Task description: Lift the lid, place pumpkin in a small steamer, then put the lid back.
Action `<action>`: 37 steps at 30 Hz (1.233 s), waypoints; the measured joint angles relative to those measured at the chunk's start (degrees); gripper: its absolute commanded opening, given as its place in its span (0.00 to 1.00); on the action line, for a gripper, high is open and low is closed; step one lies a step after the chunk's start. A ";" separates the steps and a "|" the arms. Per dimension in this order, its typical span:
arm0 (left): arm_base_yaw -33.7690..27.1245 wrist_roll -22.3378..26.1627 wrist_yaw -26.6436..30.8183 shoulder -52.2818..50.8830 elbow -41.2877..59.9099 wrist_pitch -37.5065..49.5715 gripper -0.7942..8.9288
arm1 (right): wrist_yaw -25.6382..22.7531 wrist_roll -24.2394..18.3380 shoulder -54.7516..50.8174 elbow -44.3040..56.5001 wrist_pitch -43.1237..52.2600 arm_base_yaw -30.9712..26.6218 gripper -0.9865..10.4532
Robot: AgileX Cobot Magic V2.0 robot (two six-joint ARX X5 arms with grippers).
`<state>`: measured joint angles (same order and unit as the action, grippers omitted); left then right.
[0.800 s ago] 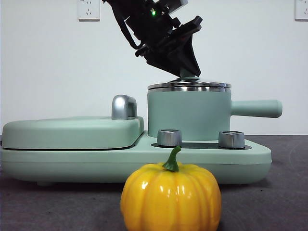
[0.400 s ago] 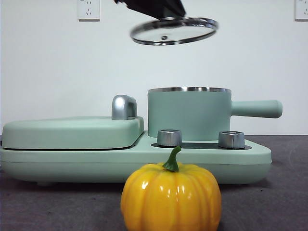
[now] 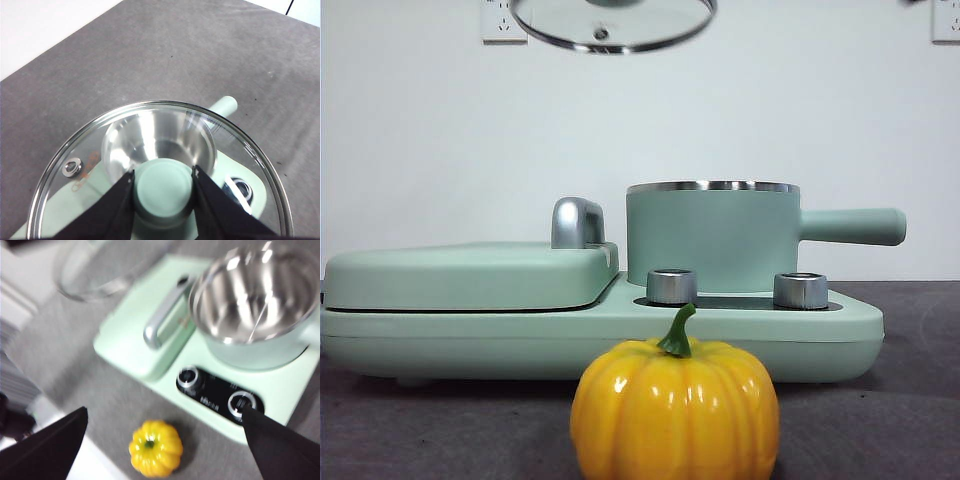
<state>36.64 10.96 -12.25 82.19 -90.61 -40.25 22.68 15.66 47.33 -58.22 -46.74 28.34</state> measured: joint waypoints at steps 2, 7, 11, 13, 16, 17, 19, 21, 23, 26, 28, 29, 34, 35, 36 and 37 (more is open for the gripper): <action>-0.04 0.00 0.02 -1.46 0.00 -1.81 0.10 | -4.33 1.22 2.95 0.00 0.07 5.44 0.50; -0.11 0.04 0.15 -4.17 0.00 -5.57 0.10 | -13.77 4.63 11.02 0.00 1.49 18.29 0.51; -0.59 0.46 2.27 -6.62 0.11 -8.17 0.10 | -15.43 8.72 18.49 -0.02 3.37 24.52 0.52; -1.53 0.52 3.37 -8.46 1.22 -7.63 0.10 | -15.43 10.64 21.92 -0.02 3.93 26.45 0.52; -3.39 0.68 3.41 -11.80 4.35 -7.32 0.10 | -16.15 12.50 26.51 -0.02 4.15 28.52 0.55; -4.00 0.68 3.39 -12.94 5.64 -7.04 0.10 | -16.57 12.83 27.91 -0.02 4.17 29.09 0.57; -5.18 0.72 3.39 -15.08 8.28 -5.53 0.10 | -16.76 13.22 30.34 -0.02 4.37 29.88 0.57; -6.54 0.90 3.39 -16.74 10.12 -4.31 0.10 | -16.90 13.40 32.81 -0.02 4.72 30.29 0.57; -7.63 1.05 3.45 -18.08 11.37 -3.58 0.10 | -16.90 13.46 34.82 -0.02 4.83 30.53 0.57; -8.50 1.09 3.54 -19.54 12.09 -3.93 0.10 | -16.90 13.57 37.35 -0.02 4.87 30.82 0.57; -8.83 1.11 3.48 -20.02 12.11 -3.96 0.10 | -17.09 13.60 38.75 -0.02 4.94 30.86 0.57; -8.96 1.11 3.48 -20.22 12.11 -3.89 0.10 | -17.33 13.60 39.43 -0.02 5.05 30.86 0.57; -10.51 1.09 3.80 -20.37 12.13 -3.89 0.10 | -16.85 13.77 41.68 -0.02 5.81 30.86 0.57; -10.82 1.09 4.17 -20.39 12.15 -3.89 0.10 | -16.76 13.77 42.07 -0.02 5.88 30.86 0.57; -11.10 1.07 4.63 -20.39 12.15 -3.85 0.10 | -16.74 13.77 42.49 -0.02 5.88 30.86 0.57; -11.39 1.07 4.83 -20.39 12.15 -3.82 0.10 | -16.72 13.77 42.75 -0.02 5.88 30.86 0.57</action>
<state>25.26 12.03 -7.42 61.80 -78.46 -44.07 5.96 29.43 90.08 -58.24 -40.86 59.20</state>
